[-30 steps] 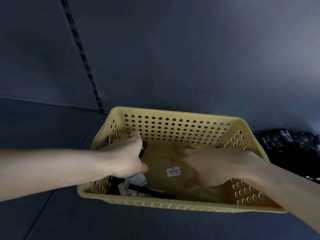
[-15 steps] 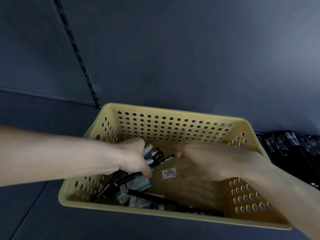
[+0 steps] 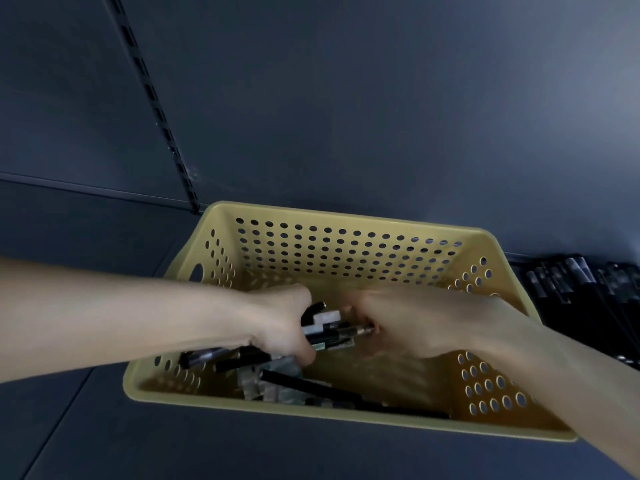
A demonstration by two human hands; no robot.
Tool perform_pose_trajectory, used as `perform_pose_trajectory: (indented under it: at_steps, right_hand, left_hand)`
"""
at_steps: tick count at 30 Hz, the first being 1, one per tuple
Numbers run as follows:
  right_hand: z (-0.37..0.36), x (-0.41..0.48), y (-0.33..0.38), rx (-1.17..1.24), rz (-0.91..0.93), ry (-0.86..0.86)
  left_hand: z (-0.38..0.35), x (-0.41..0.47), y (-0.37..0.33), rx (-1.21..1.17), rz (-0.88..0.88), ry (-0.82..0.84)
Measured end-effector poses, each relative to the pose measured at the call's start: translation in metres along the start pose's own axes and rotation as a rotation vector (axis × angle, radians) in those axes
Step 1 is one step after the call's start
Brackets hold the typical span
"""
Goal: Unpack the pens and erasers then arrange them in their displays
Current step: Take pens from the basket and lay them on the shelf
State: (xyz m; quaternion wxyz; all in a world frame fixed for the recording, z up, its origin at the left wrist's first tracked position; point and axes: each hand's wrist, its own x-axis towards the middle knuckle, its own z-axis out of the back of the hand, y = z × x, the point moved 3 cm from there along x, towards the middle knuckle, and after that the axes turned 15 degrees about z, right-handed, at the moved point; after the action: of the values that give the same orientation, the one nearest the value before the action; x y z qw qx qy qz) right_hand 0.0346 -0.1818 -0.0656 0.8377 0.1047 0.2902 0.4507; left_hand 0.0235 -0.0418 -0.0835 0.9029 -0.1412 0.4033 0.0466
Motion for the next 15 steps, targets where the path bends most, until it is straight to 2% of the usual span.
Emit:
perform_pose_trajectory:
  at_steps: [2, 7, 12, 15]
  right_hand:
    - [0.002, -0.002, -0.001, 0.038, -0.01, -0.019]
    - [0.023, -0.016, -0.003, 0.237, -0.033, -0.137]
    - [0.033, -0.031, 0.0, 0.577, 0.028, -0.305]
    - [0.032, -0.035, 0.002, 0.702, 0.048, -0.387]
  left_hand:
    - [0.001, 0.001, -0.001, -0.054, -0.03, 0.021]
    - [0.01, -0.011, -0.008, -0.427, -0.209, 0.208]
    - [0.016, -0.021, -0.01, -0.567, -0.34, 0.224]
    - [0.018, -0.022, -0.011, -0.498, -0.393, 0.155]
